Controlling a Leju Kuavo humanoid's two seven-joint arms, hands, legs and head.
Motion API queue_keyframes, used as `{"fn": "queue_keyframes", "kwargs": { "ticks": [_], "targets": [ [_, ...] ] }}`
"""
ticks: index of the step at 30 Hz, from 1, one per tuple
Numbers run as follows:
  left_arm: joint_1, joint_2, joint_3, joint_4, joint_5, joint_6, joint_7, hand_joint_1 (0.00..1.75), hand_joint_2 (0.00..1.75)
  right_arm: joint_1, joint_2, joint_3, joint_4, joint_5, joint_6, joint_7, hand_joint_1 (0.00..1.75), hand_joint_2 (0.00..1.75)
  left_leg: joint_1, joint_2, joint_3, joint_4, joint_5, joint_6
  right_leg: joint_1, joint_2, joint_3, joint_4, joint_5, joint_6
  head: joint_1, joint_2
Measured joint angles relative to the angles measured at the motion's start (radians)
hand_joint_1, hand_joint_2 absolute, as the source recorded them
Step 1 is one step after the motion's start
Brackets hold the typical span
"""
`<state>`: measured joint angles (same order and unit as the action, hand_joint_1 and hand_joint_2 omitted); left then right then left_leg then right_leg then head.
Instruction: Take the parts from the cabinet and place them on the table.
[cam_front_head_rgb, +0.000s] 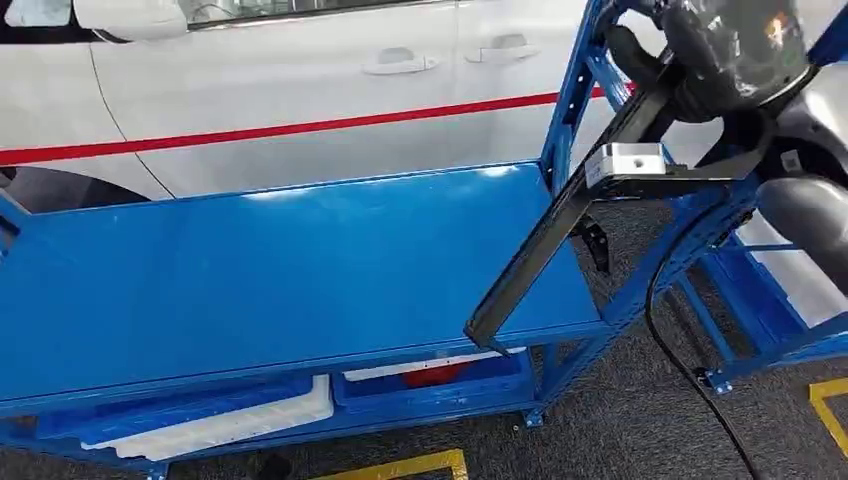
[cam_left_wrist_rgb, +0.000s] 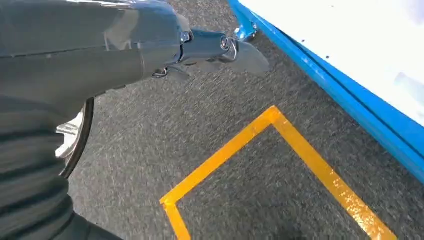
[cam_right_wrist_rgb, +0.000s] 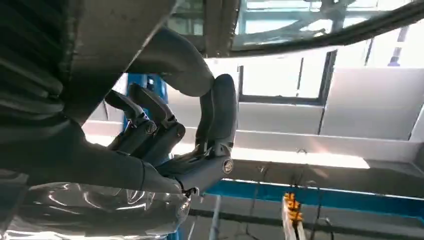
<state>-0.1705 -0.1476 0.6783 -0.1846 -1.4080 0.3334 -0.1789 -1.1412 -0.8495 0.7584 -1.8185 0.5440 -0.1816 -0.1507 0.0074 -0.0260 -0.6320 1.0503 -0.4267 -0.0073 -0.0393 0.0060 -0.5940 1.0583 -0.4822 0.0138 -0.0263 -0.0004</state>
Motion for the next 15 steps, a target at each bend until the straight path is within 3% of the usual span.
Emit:
{"fn": "queue_keyframes", "kwargs": {
  "ticks": [1, 3, 4, 5, 6, 7, 9, 10, 11, 12, 14, 15],
  "targets": [
    [0.0, 0.0, 0.0, 0.0, 0.001, -0.001, 0.0, 0.0, 1.75, 0.0, 0.0, 0.0, -0.001, 0.0, -0.001, 0.0, 1.75, 1.75, 0.002, 0.009, -0.011, 0.022, -0.03, -0.006, 0.001, -0.001, -0.005, 0.0, 0.006, -0.01, 0.0, 0.0],
    [-0.001, 0.0, 0.0, 0.0, 0.001, -0.003, 0.0, 0.0, 1.75, 0.0, -0.002, 0.0, -0.002, -0.001, -0.002, 0.0, 1.75, 1.75, 0.003, 0.017, -0.057, 0.157, -0.128, -0.014, 0.004, -0.005, -0.02, 0.0, 0.016, -0.023, 0.0, 0.0],
    [-0.001, 0.0, 0.0, 0.0, 0.001, -0.004, 0.0, 0.0, 1.75, 0.001, -0.002, 0.001, -0.002, -0.001, -0.002, 0.0, 1.75, 1.75, 0.003, 0.019, -0.084, 0.24, -0.17, -0.016, 0.007, -0.007, -0.028, 0.0, 0.022, -0.026, 0.0, 0.0],
    [-0.001, 0.0, 0.0, 0.0, 0.002, -0.006, 0.0, 0.0, 1.75, 0.001, -0.002, 0.002, -0.002, -0.001, -0.002, 0.0, 1.75, 1.75, 0.003, 0.019, -0.099, 0.297, -0.191, -0.015, 0.01, -0.008, -0.036, 0.0, 0.028, -0.027, 0.0, 0.0],
    [-0.001, 0.0, 0.0, 0.0, 0.002, -0.009, 0.0, 0.0, 1.75, 0.001, -0.002, 0.002, -0.002, -0.001, -0.002, 0.0, 1.75, 1.75, 0.003, 0.019, -0.096, 0.311, -0.187, -0.013, 0.013, -0.008, -0.043, 0.0, 0.034, -0.028, 0.0, 0.0],
    [0.0, 0.0, 0.0, 0.0, 0.002, -0.01, 0.0, 0.0, 1.75, 0.001, -0.002, 0.002, -0.002, -0.001, -0.002, 0.0, 1.75, 1.75, 0.002, 0.019, -0.065, 0.273, -0.161, -0.006, 0.017, -0.008, -0.05, 0.0, 0.04, -0.028, 0.0, 0.0],
    [-0.002, 0.0, 0.0, 0.0, 0.002, -0.011, -0.001, 0.0, 1.75, 0.0, -0.002, 0.002, -0.002, -0.001, -0.002, 0.0, 1.75, 1.75, -0.006, 0.019, 0.049, 0.094, -0.092, 0.017, 0.026, -0.009, -0.057, 0.0, 0.05, -0.028, 0.0, 0.0],
    [-0.004, 0.006, 0.0, 0.0, 0.002, -0.011, -0.002, 0.0, 1.75, -0.001, -0.002, 0.002, -0.001, -0.001, -0.002, 0.0, 1.75, 1.75, -0.014, 0.019, 0.098, 0.01, -0.086, 0.036, 0.024, -0.01, -0.059, 0.0, 0.055, -0.028, 0.0, 0.0],
    [-0.006, 0.01, 0.0, 0.0, 0.002, -0.012, -0.002, 0.0, 1.75, -0.005, -0.002, 0.002, -0.001, -0.001, -0.003, 0.0, 1.75, 1.75, -0.015, 0.026, 0.115, -0.015, -0.095, 0.038, 0.028, -0.013, -0.062, -0.002, 0.061, -0.021, 0.0, 0.0],
    [-0.006, 0.009, 0.0, 0.0, 0.002, -0.012, -0.003, 0.0, 1.75, -0.005, -0.002, 0.002, -0.001, -0.002, -0.003, 0.001, 1.75, 1.75, -0.02, 0.026, 0.108, -0.015, -0.077, 0.031, 0.022, -0.015, -0.061, -0.007, 0.069, -0.013, 0.0, 0.0],
    [-0.006, 0.01, 0.0, 0.0, 0.002, -0.013, -0.003, 0.0, 1.75, -0.005, -0.002, 0.002, 0.0, -0.003, -0.004, 0.001, 1.75, 1.75, -0.027, 0.024, 0.102, -0.026, -0.066, 0.04, 0.016, -0.018, -0.062, -0.019, 0.087, 0.0, 0.0, 0.0],
    [-0.005, 0.009, 0.0, 0.0, 0.003, -0.013, -0.003, 0.0, 1.75, -0.006, -0.002, 0.002, 0.0, -0.004, -0.003, 0.001, 1.75, 1.75, -0.022, 0.024, 0.098, -0.048, -0.048, 0.045, 0.021, -0.018, -0.061, -0.027, 0.097, 0.008, 0.0, 0.0]
  ]
}}
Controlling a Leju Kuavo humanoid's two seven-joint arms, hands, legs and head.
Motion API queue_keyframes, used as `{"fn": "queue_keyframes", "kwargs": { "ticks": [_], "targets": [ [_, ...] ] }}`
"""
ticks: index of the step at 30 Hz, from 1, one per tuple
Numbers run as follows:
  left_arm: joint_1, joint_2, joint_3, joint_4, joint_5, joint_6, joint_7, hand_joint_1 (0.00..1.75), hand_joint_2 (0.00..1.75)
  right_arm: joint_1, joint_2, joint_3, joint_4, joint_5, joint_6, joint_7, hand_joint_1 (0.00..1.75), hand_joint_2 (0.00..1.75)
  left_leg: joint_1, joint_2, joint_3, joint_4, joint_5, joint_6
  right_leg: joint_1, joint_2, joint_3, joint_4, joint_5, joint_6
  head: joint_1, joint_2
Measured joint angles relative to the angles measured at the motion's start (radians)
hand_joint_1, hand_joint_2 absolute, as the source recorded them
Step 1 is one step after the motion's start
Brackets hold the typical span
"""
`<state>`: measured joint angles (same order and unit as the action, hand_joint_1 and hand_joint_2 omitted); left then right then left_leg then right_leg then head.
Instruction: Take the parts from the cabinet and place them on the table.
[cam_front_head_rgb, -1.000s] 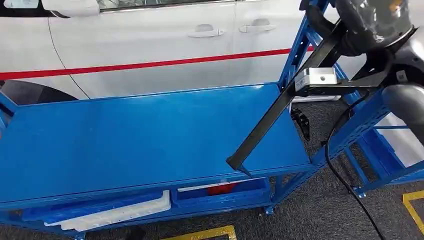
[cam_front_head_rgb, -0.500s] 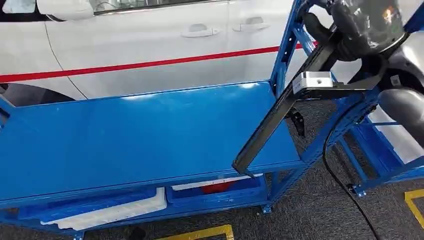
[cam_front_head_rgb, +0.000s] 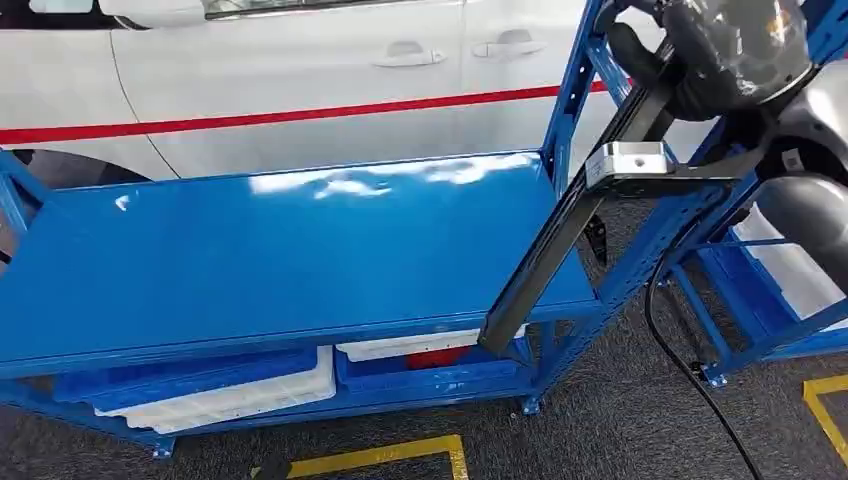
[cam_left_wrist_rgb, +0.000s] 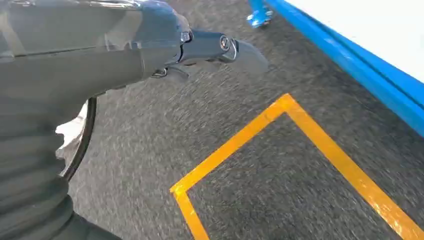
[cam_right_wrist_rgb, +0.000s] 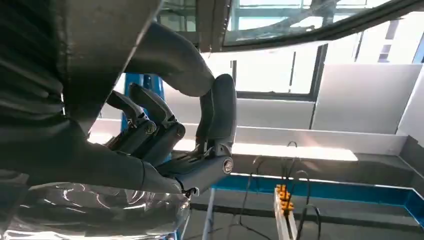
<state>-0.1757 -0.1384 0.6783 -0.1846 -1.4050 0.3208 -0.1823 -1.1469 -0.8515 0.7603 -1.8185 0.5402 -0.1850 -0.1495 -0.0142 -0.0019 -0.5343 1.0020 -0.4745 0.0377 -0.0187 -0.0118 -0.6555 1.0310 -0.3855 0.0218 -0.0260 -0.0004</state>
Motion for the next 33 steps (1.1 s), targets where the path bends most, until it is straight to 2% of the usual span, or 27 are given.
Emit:
{"fn": "queue_keyframes", "kwargs": {
  "ticks": [1, 2, 4, 5, 6, 7, 9, 10, 11, 12, 13, 15, 16, 17, 19, 20, 21, 22, 23, 24, 25, 26, 27, 30, 31, 32, 33],
  "targets": [
    [-0.001, 0.0, 0.0, 0.0, 0.0, 0.0, 0.0, 0.0, 1.75, -0.003, 0.0, 0.0, 0.001, -0.003, 0.0, 0.0, 1.75, 1.75, 0.007, 0.006, 0.004, -0.013, 0.02, 0.001, -0.003, 0.003, -0.009, 0.013, -0.027, 0.001, 0.0, 0.0],
    [-0.002, 0.001, 0.0, 0.0, 0.003, 0.0, 0.0, 0.0, 1.75, -0.012, 0.0, 0.002, 0.002, -0.006, 0.0, 0.0, 1.75, 1.75, 0.007, 0.005, -0.006, -0.019, 0.032, 0.01, -0.001, 0.005, -0.022, 0.049, -0.078, 0.001, 0.0, 0.0],
    [-0.003, 0.001, 0.001, 0.0, 0.005, -0.002, 0.0, 0.0, 1.75, -0.026, 0.001, 0.006, 0.006, -0.015, 0.001, 0.0, 1.75, 1.75, 0.007, 0.005, -0.035, -0.016, 0.05, 0.011, -0.003, 0.009, -0.062, 0.189, -0.182, 0.007, 0.0, 0.0],
    [-0.001, 0.001, 0.001, 0.0, 0.006, -0.003, 0.0, 0.0, 1.75, -0.028, 0.002, 0.012, 0.007, -0.018, 0.002, 0.0, 1.75, 1.75, 0.007, 0.005, -0.052, -0.012, 0.059, 0.011, -0.003, 0.009, -0.079, 0.263, -0.212, 0.011, 0.0, 0.0],
    [0.0, 0.001, 0.001, 0.0, 0.008, -0.003, 0.0, 0.0, 1.75, -0.03, 0.003, 0.018, 0.009, -0.021, 0.003, 0.0, 1.75, 1.75, 0.007, 0.005, -0.067, -0.007, 0.068, 0.01, -0.005, 0.009, -0.08, 0.299, -0.208, 0.015, 0.0, 0.0],
    [0.0, 0.001, 0.001, 0.0, 0.008, -0.003, -0.001, 0.0, 1.75, -0.032, 0.003, 0.023, 0.011, -0.023, 0.003, 0.0, 1.75, 1.75, 0.008, 0.005, -0.081, -0.001, 0.074, 0.008, -0.007, 0.009, -0.06, 0.288, -0.181, 0.017, 0.0, 0.0],
    [0.0, 0.001, 0.001, 0.0, 0.013, -0.003, -0.003, 0.0, 1.75, -0.045, 0.008, 0.028, 0.016, -0.024, 0.002, 0.0, 1.75, 1.75, 0.011, 0.005, -0.112, 0.016, 0.085, 0.002, -0.012, 0.009, 0.032, 0.164, -0.111, 0.021, 0.0, 0.0],
    [0.0, 0.001, 0.002, 0.0, 0.016, -0.003, -0.004, 0.0, 1.75, -0.054, 0.01, 0.03, 0.018, -0.026, 0.0, 0.0, 1.75, 1.75, 0.011, 0.003, -0.125, 0.029, 0.088, -0.004, -0.015, 0.009, 0.092, 0.073, -0.105, 0.023, 0.0, 0.0],
    [0.0, 0.002, 0.002, 0.0, 0.018, -0.002, -0.006, 0.0, 1.75, -0.06, 0.013, 0.034, 0.021, -0.027, -0.003, 0.0, 1.75, 1.75, 0.007, 0.0, -0.14, 0.037, 0.092, -0.01, -0.009, 0.012, 0.129, 0.015, -0.145, 0.02, 0.0, 0.0],
    [0.002, 0.002, 0.002, 0.0, 0.019, -0.001, -0.006, 0.0, 1.75, -0.059, 0.015, 0.035, 0.023, -0.028, -0.005, -0.003, 1.75, 1.75, 0.006, 0.0, -0.14, 0.038, 0.099, -0.016, -0.004, 0.016, 0.118, 0.021, -0.135, 0.004, 0.0, 0.0],
    [0.003, 0.002, 0.002, 0.0, 0.019, 0.0, -0.008, 0.0, 1.75, -0.062, 0.018, 0.04, 0.028, -0.029, -0.008, -0.003, 1.75, 1.75, 0.006, -0.001, -0.142, 0.041, 0.107, -0.02, -0.003, 0.015, 0.114, 0.014, -0.134, 0.002, 0.0, 0.0],
    [0.007, 0.003, 0.002, 0.0, 0.018, -0.001, -0.008, 0.0, 1.75, -0.062, 0.023, 0.051, 0.036, -0.029, -0.014, -0.003, 1.75, 1.75, 0.005, -0.005, -0.149, 0.034, 0.124, -0.032, -0.004, 0.012, 0.104, 0.015, -0.118, -0.016, 0.0, 0.0],
    [0.01, 0.005, 0.002, 0.0, 0.018, -0.002, -0.009, 0.0, 1.75, -0.062, 0.026, 0.055, 0.039, -0.029, -0.021, -0.003, 1.75, 1.75, 0.011, -0.006, -0.157, 0.042, 0.11, -0.036, -0.009, 0.003, 0.093, 0.01, -0.103, -0.027, 0.0, 0.0],
    [0.011, 0.005, 0.002, 0.0, 0.016, -0.004, -0.008, 0.0, 1.75, -0.063, 0.029, 0.057, 0.039, -0.028, -0.026, -0.003, 1.75, 1.75, 0.011, -0.004, -0.175, 0.075, 0.055, -0.042, -0.009, 0.002, 0.08, 0.008, -0.091, -0.035, 0.0, 0.0],
    [0.012, 0.005, 0.002, 0.0, 0.013, -0.005, -0.009, 0.0, 1.75, -0.062, 0.029, 0.058, 0.042, -0.026, -0.036, -0.003, 1.75, 1.75, 0.017, -0.004, -0.214, 0.215, -0.063, -0.053, -0.009, 0.002, 0.051, 0.008, -0.068, -0.039, 0.0, 0.0],
    [0.012, 0.005, 0.002, 0.0, 0.011, -0.005, -0.009, 0.0, 1.75, -0.062, 0.029, 0.061, 0.042, -0.026, -0.04, -0.003, 1.75, 1.75, 0.019, -0.004, -0.229, 0.292, -0.1, -0.057, -0.008, 0.001, 0.035, 0.009, -0.056, -0.039, 0.0, 0.0],
    [0.012, 0.004, 0.002, 0.0, 0.011, -0.005, -0.009, 0.0, 1.75, -0.06, 0.029, 0.065, 0.043, -0.026, -0.041, -0.003, 1.75, 1.75, 0.021, -0.004, -0.23, 0.344, -0.105, -0.06, -0.008, 0.001, 0.02, 0.009, -0.044, -0.038, 0.0, 0.0],
    [0.012, 0.004, 0.002, 0.0, 0.01, -0.005, -0.009, 0.0, 1.75, -0.057, 0.029, 0.068, 0.044, -0.026, -0.042, -0.003, 1.75, 1.75, 0.022, -0.004, -0.213, 0.352, -0.079, -0.06, -0.008, 0.001, 0.005, 0.01, -0.033, -0.036, 0.0, 0.0],
    [0.012, 0.004, 0.002, 0.0, 0.009, -0.005, -0.008, 0.0, 1.75, -0.053, 0.028, 0.068, 0.045, -0.026, -0.042, -0.003, 1.75, 1.75, 0.022, -0.004, -0.179, 0.323, -0.042, -0.059, -0.008, 0.002, -0.009, 0.011, -0.022, -0.033, 0.0, 0.0],
    [0.011, 0.004, 0.002, 0.0, 0.009, -0.006, -0.008, 0.0, 1.75, -0.053, 0.026, 0.068, 0.045, -0.026, -0.042, -0.003, 1.75, 1.75, 0.022, -0.004, -0.124, 0.257, -0.008, -0.054, -0.007, 0.002, -0.021, 0.011, -0.011, -0.03, 0.0, 0.0],
    [0.01, 0.004, 0.002, 0.0, 0.008, -0.006, -0.007, 0.0, 1.75, -0.053, 0.021, 0.068, 0.045, -0.027, -0.043, -0.003, 1.75, 1.75, 0.022, -0.004, -0.054, 0.168, 0.002, -0.046, -0.007, 0.003, -0.03, 0.011, -0.001, -0.026, 0.0, 0.0],
    [0.009, 0.005, 0.002, 0.0, 0.008, -0.006, -0.006, 0.0, 1.75, -0.053, 0.018, 0.068, 0.045, -0.03, -0.043, -0.003, 1.75, 1.75, 0.019, -0.004, 0.013, 0.07, -0.04, -0.037, -0.005, 0.001, -0.035, 0.011, 0.007, -0.02, 0.0, 0.0],
    [0.008, 0.005, 0.002, 0.0, 0.009, -0.006, -0.005, 0.0, 1.75, -0.053, 0.013, 0.066, 0.045, -0.032, -0.044, -0.003, 1.75, 1.75, 0.014, -0.006, 0.047, 0.003, -0.061, -0.035, -0.005, -0.001, -0.038, 0.012, 0.015, -0.014, 0.0, 0.0],
    [0.011, 0.005, 0.002, 0.0, 0.014, -0.006, -0.003, 0.0, 1.75, -0.052, 0.015, 0.067, 0.045, -0.033, -0.048, -0.003, 1.75, 1.75, 0.006, -0.005, 0.026, 0.009, -0.034, -0.02, -0.01, -0.003, -0.034, -0.011, 0.049, 0.007, 0.0, 0.0],
    [0.012, 0.003, 0.002, 0.0, 0.017, -0.006, -0.003, 0.0, 1.75, -0.051, 0.014, 0.068, 0.048, -0.033, -0.048, -0.003, 1.75, 1.75, 0.021, -0.002, 0.024, -0.009, -0.011, -0.009, -0.011, -0.002, -0.041, -0.012, 0.048, 0.012, 0.0, 0.0],
    [0.012, 0.002, 0.002, 0.0, 0.017, -0.006, -0.003, 0.0, 1.75, -0.053, 0.014, 0.069, 0.049, -0.033, -0.05, -0.003, 1.75, 1.75, 0.016, 0.003, 0.014, -0.012, 0.003, 0.0, -0.01, 0.003, -0.05, 0.007, 0.001, 0.011, 0.0, 0.0],
    [0.012, 0.003, 0.002, 0.0, 0.02, -0.006, -0.003, 0.0, 1.75, -0.055, 0.015, 0.069, 0.049, -0.034, -0.051, -0.003, 1.75, 1.75, 0.015, 0.005, -0.002, -0.012, 0.018, 0.009, -0.011, 0.004, -0.068, 0.062, -0.07, 0.01, 0.0, 0.0]
  ]
}}
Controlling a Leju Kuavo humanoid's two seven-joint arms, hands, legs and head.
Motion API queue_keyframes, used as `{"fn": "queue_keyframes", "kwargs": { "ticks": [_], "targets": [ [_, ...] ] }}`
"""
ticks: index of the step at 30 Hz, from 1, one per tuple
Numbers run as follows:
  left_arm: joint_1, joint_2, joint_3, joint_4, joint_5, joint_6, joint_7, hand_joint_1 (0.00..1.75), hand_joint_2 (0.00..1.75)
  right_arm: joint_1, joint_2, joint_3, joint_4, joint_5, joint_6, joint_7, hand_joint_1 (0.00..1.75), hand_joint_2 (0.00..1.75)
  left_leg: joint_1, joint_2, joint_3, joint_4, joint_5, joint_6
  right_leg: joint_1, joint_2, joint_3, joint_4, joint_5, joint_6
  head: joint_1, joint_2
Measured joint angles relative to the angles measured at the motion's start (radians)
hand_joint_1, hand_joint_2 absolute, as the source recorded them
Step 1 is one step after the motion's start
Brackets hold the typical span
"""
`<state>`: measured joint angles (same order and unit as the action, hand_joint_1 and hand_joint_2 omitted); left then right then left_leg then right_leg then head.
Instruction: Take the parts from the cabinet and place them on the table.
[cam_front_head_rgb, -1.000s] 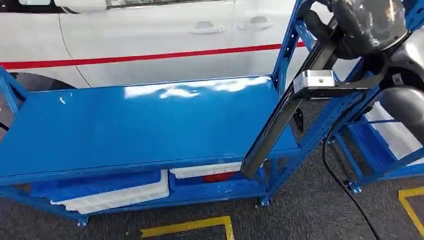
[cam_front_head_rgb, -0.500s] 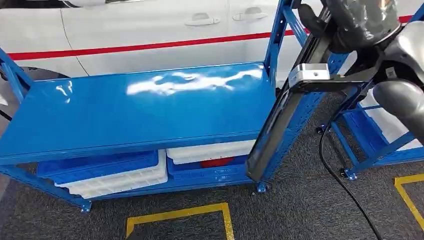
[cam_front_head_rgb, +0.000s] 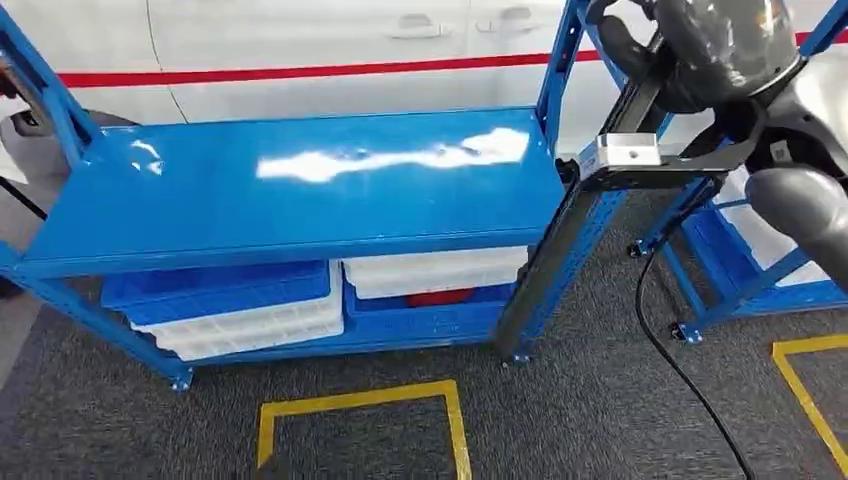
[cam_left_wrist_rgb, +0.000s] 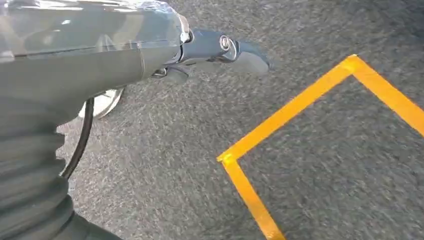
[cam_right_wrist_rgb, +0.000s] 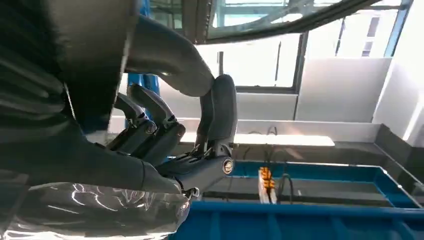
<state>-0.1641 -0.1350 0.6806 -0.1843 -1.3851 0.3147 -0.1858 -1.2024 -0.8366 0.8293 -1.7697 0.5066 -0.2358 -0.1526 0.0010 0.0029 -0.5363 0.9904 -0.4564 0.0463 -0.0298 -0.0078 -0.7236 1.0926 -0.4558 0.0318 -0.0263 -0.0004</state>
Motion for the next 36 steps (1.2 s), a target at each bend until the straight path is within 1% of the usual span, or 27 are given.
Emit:
{"fn": "queue_keyframes", "kwargs": {
  "ticks": [2, 3, 4, 5, 7, 9, 12, 13, 14, 15, 17, 18, 19, 20, 22, 23, 24, 25, 27, 28, 29, 30, 32, 33, 34, 35, 36],
  "targets": [
    [0.001, 0.0, 0.0, 0.0, 0.0, 0.0, 0.0, 0.0, 1.75, 0.002, 0.0, 0.002, 0.002, 0.0, 0.0, 0.0, 1.75, 1.75, -0.004, 0.001, -0.031, 0.001, 0.024, 0.001, 0.0, 0.002, -0.032, 0.153, -0.103, 0.005, 0.0, 0.0],
    [0.002, 0.0, 0.0, 0.0, 0.0, 0.0, -0.001, 0.0, 1.75, 0.002, 0.0, 0.003, 0.003, 0.0, 0.0, 0.0, 1.75, 1.75, -0.006, 0.001, -0.05, 0.005, 0.037, 0.002, 0.0, 0.003, -0.042, 0.223, -0.114, 0.007, 0.0, 0.0],
    [0.003, -0.001, 0.0, 0.0, 0.0, 0.0, -0.002, 0.0, 1.75, 0.003, 0.0, 0.004, 0.003, 0.0, 0.0, 0.0, 1.75, 1.75, -0.007, 0.002, -0.068, 0.01, 0.047, 0.001, 0.0, 0.003, -0.035, 0.247, -0.093, 0.008, 0.0, 0.0],
    [0.003, -0.001, 0.0, 0.0, 0.0, 0.0, -0.002, 0.0, 1.75, 0.003, 0.0, 0.005, 0.004, -0.001, -0.001, 0.0, 1.75, 1.75, -0.007, 0.002, -0.086, 0.015, 0.056, 0.0, 0.0, 0.003, -0.009, 0.233, -0.058, 0.008, 0.0, 0.0],
    [0.004, -0.001, 0.0, 0.0, 0.0, 0.0, -0.003, 0.0, 1.75, 0.002, 0.0, 0.004, 0.005, -0.002, -0.002, 0.0, 1.75, 1.75, -0.007, 0.001, -0.119, 0.032, 0.07, -0.005, 0.0, 0.003, 0.097, 0.103, -0.005, 0.004, 0.0, 0.0],
    [0.003, -0.001, 0.0, 0.0, -0.001, 0.0, -0.003, 0.0, 1.75, 0.003, 0.0, 0.004, 0.005, -0.003, -0.003, 0.0, 1.75, 1.75, -0.012, -0.003, -0.142, 0.049, 0.082, -0.016, 0.008, 0.004, 0.204, -0.065, -0.072, -0.004, 0.0, 0.0],
    [0.007, -0.001, 0.0, 0.0, -0.001, -0.003, -0.003, 0.0, 1.75, 0.003, -0.002, 0.004, 0.006, -0.004, -0.006, -0.002, 1.75, 1.75, -0.008, -0.004, -0.145, 0.035, 0.114, -0.032, 0.015, 0.005, 0.184, -0.057, -0.048, -0.019, 0.0, 0.0],
    [0.009, 0.0, 0.0, 0.0, -0.001, -0.004, -0.003, 0.0, 1.75, 0.005, -0.001, 0.005, 0.007, -0.004, -0.006, -0.002, 1.75, 1.75, -0.014, -0.006, -0.15, 0.032, 0.121, -0.04, 0.004, 0.001, 0.175, -0.069, -0.033, -0.028, 0.0, 0.0],
    [0.011, 0.0, 0.0, 0.001, -0.001, -0.006, -0.002, 0.0, 1.75, 0.004, 0.0, 0.007, 0.007, -0.005, -0.007, -0.003, 1.75, 1.75, -0.007, -0.007, -0.162, 0.049, 0.083, -0.045, 0.004, -0.004, 0.166, -0.072, -0.018, -0.035, 0.0, 0.0],
    [0.012, 0.001, 0.0, 0.001, -0.001, -0.008, -0.002, 0.0, 1.75, 0.005, 0.002, 0.008, 0.008, -0.005, -0.007, -0.003, 1.75, 1.75, -0.003, -0.007, -0.179, 0.098, 0.015, -0.049, 0.003, -0.004, 0.151, -0.073, -0.003, -0.045, 0.0, 0.0],
    [0.012, 0.0, 0.0, 0.001, -0.001, -0.008, -0.002, 0.0, 1.75, 0.005, 0.002, 0.008, 0.009, -0.005, -0.007, -0.003, 1.75, 1.75, 0.004, -0.006, -0.215, 0.25, -0.097, -0.059, 0.003, -0.004, 0.117, -0.072, 0.023, -0.045, 0.0, 0.0],
    [0.012, 0.0, 0.0, 0.001, -0.001, -0.008, -0.003, 0.0, 1.75, 0.005, 0.002, 0.009, 0.009, -0.005, -0.007, -0.003, 1.75, 1.75, 0.006, -0.006, -0.225, 0.318, -0.121, -0.064, 0.004, -0.003, 0.101, -0.07, 0.036, -0.044, 0.0, 0.0],
    [0.013, 0.0, 0.0, 0.001, -0.001, -0.009, -0.004, 0.0, 1.75, 0.006, 0.002, 0.01, 0.009, -0.005, -0.008, -0.003, 1.75, 1.75, 0.009, -0.006, -0.222, 0.359, -0.114, -0.065, 0.003, -0.003, 0.085, -0.07, 0.048, -0.042, 0.0, 0.0],
    [0.013, 0.0, 0.0, 0.001, -0.002, -0.009, -0.005, 0.0, 1.75, 0.009, 0.001, 0.011, 0.01, -0.004, -0.009, -0.003, 1.75, 1.75, 0.011, -0.006, -0.198, 0.358, -0.077, -0.067, 0.003, -0.003, 0.067, -0.069, 0.062, -0.039, 0.0, 0.0],
    [0.012, 0.0, 0.0, 0.001, -0.003, -0.011, -0.006, 0.0, 1.75, 0.016, -0.003, 0.011, 0.01, -0.003, -0.014, -0.003, 1.75, 1.75, 0.012, -0.006, -0.096, 0.243, -0.012, -0.065, 0.001, -0.003, 0.039, -0.067, 0.086, -0.031, 0.0, 0.0],
    [0.01, 0.0, 0.0, 0.001, -0.004, -0.011, -0.006, 0.0, 1.75, 0.017, -0.007, 0.011, 0.01, -0.003, -0.017, -0.003, 1.75, 1.75, 0.012, -0.007, -0.019, 0.147, -0.019, -0.059, 0.001, -0.002, 0.032, -0.066, 0.097, -0.026, 0.0, 0.0],
    [0.008, 0.0, 0.0, 0.001, -0.004, -0.011, -0.006, 0.0, 1.75, 0.019, -0.011, 0.01, 0.009, -0.002, -0.021, -0.003, 1.75, 1.75, 0.007, -0.008, 0.053, 0.049, -0.067, -0.054, 0.004, -0.003, 0.024, -0.065, 0.104, -0.018, 0.0, 0.0],
    [0.006, 0.0, 0.0, 0.001, -0.005, -0.012, -0.005, 0.0, 1.75, 0.021, -0.018, 0.007, 0.007, -0.001, -0.026, -0.002, 1.75, 1.75, 0.004, -0.011, 0.065, 0.013, -0.08, -0.05, 0.001, -0.007, 0.026, -0.067, 0.115, -0.013, 0.0, 0.0],
    [0.008, 0.0, 0.0, 0.001, -0.005, -0.016, -0.005, 0.0, 1.75, 0.027, -0.021, 0.005, 0.004, 0.0, -0.04, 0.0, 1.75, 1.75, -0.004, -0.01, 0.047, 0.017, -0.061, -0.039, 0.001, -0.009, 0.028, -0.083, 0.142, 0.002, -0.001, 0.0],
    [0.009, 0.0, 0.0, 0.001, -0.005, -0.019, -0.005, 0.0, 1.75, 0.035, -0.023, 0.005, 0.003, 0.001, -0.042, 0.0, 1.75, 1.75, -0.001, -0.009, 0.036, 0.008, -0.045, -0.028, 0.001, -0.008, 0.026, -0.094, 0.158, 0.011, 0.0, 0.0],
    [0.008, -0.002, 0.0, 0.002, -0.005, -0.021, -0.005, 0.0, 1.75, 0.039, -0.027, 0.006, 0.003, 0.001, -0.043, 0.001, 1.75, 1.75, 0.007, -0.002, 0.031, 0.002, -0.031, -0.02, -0.004, -0.004, 0.015, -0.088, 0.137, 0.012, 0.0, 0.0],
    [0.008, -0.001, 0.0, 0.002, -0.004, -0.021, -0.006, 0.0, 1.75, 0.039, -0.03, 0.005, 0.002, 0.001, -0.043, 0.001, 1.75, 1.75, 0.005, 0.0, 0.011, -0.001, -0.018, -0.009, -0.002, -0.003, -0.004, -0.051, 0.074, 0.011, 0.0, 0.0],
    [0.009, 0.0, 0.0, 0.002, -0.003, -0.023, -0.01, 0.0, 1.75, 0.04, -0.032, 0.005, 0.002, 0.001, -0.043, 0.003, 1.75, 1.75, 0.002, 0.002, -0.018, -0.001, 0.008, -0.003, -0.002, -0.002, -0.04, 0.087, -0.045, 0.014, 0.0, 0.0],
    [0.01, 0.0, 0.0, 0.002, 0.0, -0.026, -0.012, 0.0, 1.75, 0.041, -0.032, 0.005, 0.002, 0.001, -0.043, 0.003, 1.75, 1.75, -0.002, 0.004, -0.032, 0.0, 0.019, -0.002, -0.001, -0.001, -0.055, 0.166, -0.074, 0.016, 0.0, 0.0],
    [0.011, 0.0, 0.0, 0.002, 0.0, -0.027, -0.013, 0.0, 1.75, 0.043, -0.032, 0.005, 0.002, 0.001, -0.043, 0.003, 1.75, 1.75, -0.004, 0.005, -0.047, 0.002, 0.03, -0.001, -0.001, 0.0, -0.063, 0.226, -0.063, 0.017, 0.0, 0.0],
    [0.012, 0.0, 0.0, 0.002, 0.0, -0.027, -0.013, 0.0, 1.75, 0.045, -0.032, 0.005, 0.002, 0.001, -0.043, 0.003, 1.75, 1.75, -0.006, 0.006, -0.062, 0.004, 0.041, -0.002, -0.001, 0.0, -0.054, 0.245, -0.027, 0.016, 0.0, 0.0],
    [0.013, 0.0, 0.0, 0.002, 0.0, -0.027, -0.013, 0.0, 1.75, 0.045, -0.032, 0.005, 0.002, 0.001, -0.043, 0.003, 1.75, 1.75, -0.007, 0.006, -0.077, 0.007, 0.05, -0.003, 0.0, 0.0, -0.022, 0.22, 0.013, 0.014, 0.0, 0.0]
  ]
}}
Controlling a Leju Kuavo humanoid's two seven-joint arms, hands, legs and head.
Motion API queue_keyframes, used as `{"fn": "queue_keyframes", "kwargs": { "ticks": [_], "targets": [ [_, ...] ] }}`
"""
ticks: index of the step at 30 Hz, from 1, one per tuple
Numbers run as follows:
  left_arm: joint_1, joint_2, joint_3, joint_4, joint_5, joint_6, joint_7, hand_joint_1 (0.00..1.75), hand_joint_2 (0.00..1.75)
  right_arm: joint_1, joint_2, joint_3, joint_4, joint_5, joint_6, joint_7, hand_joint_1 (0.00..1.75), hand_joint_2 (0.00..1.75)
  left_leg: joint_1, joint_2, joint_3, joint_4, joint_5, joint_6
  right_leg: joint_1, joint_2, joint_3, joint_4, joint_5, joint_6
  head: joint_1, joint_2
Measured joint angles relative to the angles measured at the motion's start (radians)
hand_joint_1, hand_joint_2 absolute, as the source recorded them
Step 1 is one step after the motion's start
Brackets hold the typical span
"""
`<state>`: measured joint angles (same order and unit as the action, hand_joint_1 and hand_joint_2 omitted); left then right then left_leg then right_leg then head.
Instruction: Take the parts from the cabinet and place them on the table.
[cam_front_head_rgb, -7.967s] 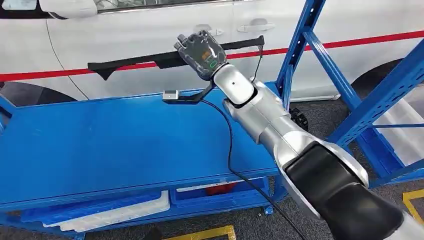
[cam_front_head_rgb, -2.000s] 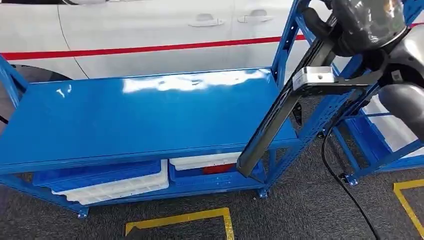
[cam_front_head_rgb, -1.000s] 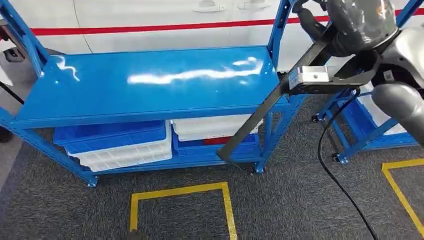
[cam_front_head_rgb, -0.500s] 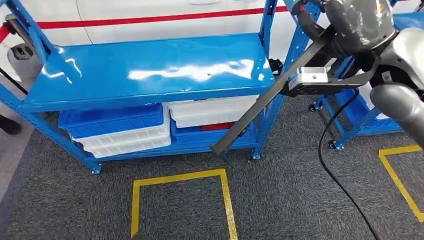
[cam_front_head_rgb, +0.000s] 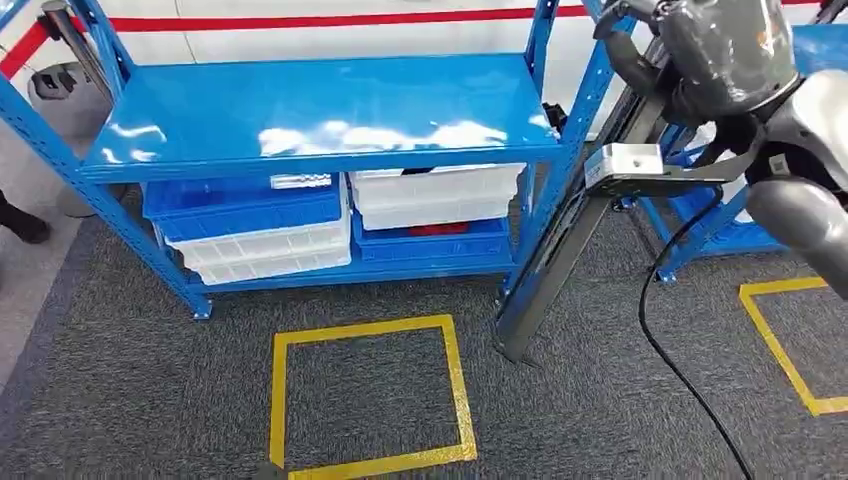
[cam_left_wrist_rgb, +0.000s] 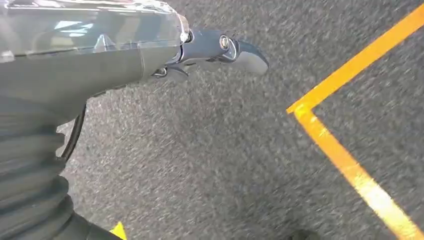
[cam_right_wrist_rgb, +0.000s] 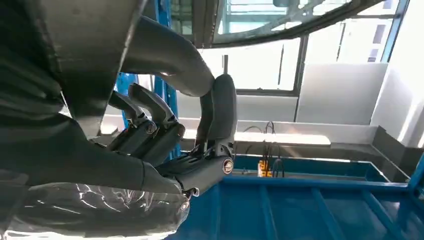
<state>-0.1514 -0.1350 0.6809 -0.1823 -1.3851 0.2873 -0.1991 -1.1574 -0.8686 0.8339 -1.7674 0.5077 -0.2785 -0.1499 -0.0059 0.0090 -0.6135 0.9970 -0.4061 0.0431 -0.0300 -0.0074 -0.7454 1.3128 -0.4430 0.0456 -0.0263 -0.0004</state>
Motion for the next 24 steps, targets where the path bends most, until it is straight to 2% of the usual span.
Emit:
{"fn": "queue_keyframes", "kwargs": {
  "ticks": [1, 2, 3, 4, 5, 6, 7, 9, 14, 18, 24],
  "targets": [
    [0.001, 0.0, 0.0, 0.0, 0.001, 0.0, 0.0, 0.0, 1.75, 0.0, 0.0, 0.0, 0.0, 0.0, 0.0, 0.0, 1.75, 1.75, -0.001, 0.0, -0.012, 0.003, 0.007, -0.002, 0.001, 0.0, 0.051, -0.061, 0.024, -0.004, 0.0, 0.0],
    [0.001, 0.0, 0.0, 0.0, 0.002, 0.001, 0.001, 0.0, 1.75, 0.0, 0.0, 0.0, 0.0, 0.0, -0.001, 0.0, 1.75, 1.75, -0.001, 0.0, -0.02, 0.009, 0.013, -0.005, 0.003, 0.0, 0.119, -0.148, 0.019, -0.009, 0.0, 0.0],
    [0.001, 0.0, 0.0, 0.0, 0.003, 0.001, 0.002, 0.0, 1.75, 0.0, 0.0, -0.001, 0.0, 0.0, -0.003, 0.0, 1.75, 1.75, -0.003, -0.001, -0.029, 0.017, 0.015, -0.009, 0.01, -0.001, 0.193, -0.249, -0.034, -0.019, 0.0, 0.0],
    [0.002, -0.001, 0.0, 0.0, 0.003, 0.002, 0.002, 0.0, 1.75, 0.007, 0.0, -0.004, -0.001, 0.003, -0.014, -0.002, 1.75, 1.75, -0.004, -0.001, -0.031, 0.023, 0.018, -0.014, 0.013, -0.001, 0.217, -0.297, -0.06, -0.021, 0.0, 0.0],
    [0.002, -0.001, 0.0, 0.0, 0.005, 0.003, 0.004, 0.0, 1.75, 0.016, 0.0, -0.007, 0.0, 0.013, -0.027, -0.003, 1.75, 1.75, -0.004, -0.001, -0.031, 0.022, 0.025, -0.02, 0.016, -0.002, 0.214, -0.3, -0.055, -0.024, 0.0, 0.0],
    [0.003, -0.002, 0.0, 0.0, 0.005, 0.003, 0.006, 0.0, 1.75, 0.029, 0.0, -0.008, 0.0, 0.026, -0.04, -0.003, 1.75, 1.75, -0.006, -0.002, -0.034, 0.023, 0.017, -0.017, 0.013, -0.002, 0.215, -0.304, -0.053, -0.024, 0.0, 0.0],
    [0.005, -0.002, 0.0, 0.0, 0.004, 0.003, 0.008, 0.0, 1.75, 0.045, 0.0, -0.009, 0.0, 0.037, -0.056, -0.003, 1.75, 1.75, -0.003, -0.001, -0.034, 0.021, 0.02, -0.003, 0.016, -0.001, 0.213, -0.303, -0.051, -0.025, 0.0, 0.0],
    [0.007, -0.003, 0.0, 0.0, -0.001, 0.002, 0.016, 0.0, 1.75, 0.097, -0.002, -0.018, -0.001, 0.063, -0.077, -0.004, 1.75, 1.75, 0.001, 0.0, -0.031, 0.016, 0.031, -0.025, 0.021, -0.001, 0.211, -0.303, -0.046, -0.035, 0.0, 0.0],
    [0.007, -0.007, 0.0, 0.0, 0.0, -0.005, 0.022, 0.0, 1.75, 0.244, -0.032, -0.083, -0.023, 0.087, -0.105, -0.007, 1.75, 1.75, 0.001, -0.001, -0.039, 0.005, 0.052, -0.031, 0.022, -0.002, 0.199, -0.302, -0.034, -0.041, 0.0, 0.0],
    [0.007, -0.009, 0.0, 0.0, 0.003, -0.013, 0.024, 0.0, 1.75, 0.395, -0.034, -0.176, -0.04, 0.135, -0.122, -0.024, 1.75, 1.75, 0.001, -0.001, -0.039, 0.005, 0.053, -0.031, 0.023, -0.003, 0.198, -0.301, -0.033, -0.041, 0.0, 0.0],
    [0.007, -0.01, 0.0, 0.0, 0.006, -0.02, 0.028, 0.0, 1.75, 0.548, -0.032, -0.279, -0.055, 0.195, -0.149, -0.037, 1.75, 1.75, 0.001, -0.001, -0.043, 0.005, 0.053, -0.031, 0.024, -0.003, 0.195, -0.301, -0.033, -0.041, 0.0, 0.0]
  ]
}}
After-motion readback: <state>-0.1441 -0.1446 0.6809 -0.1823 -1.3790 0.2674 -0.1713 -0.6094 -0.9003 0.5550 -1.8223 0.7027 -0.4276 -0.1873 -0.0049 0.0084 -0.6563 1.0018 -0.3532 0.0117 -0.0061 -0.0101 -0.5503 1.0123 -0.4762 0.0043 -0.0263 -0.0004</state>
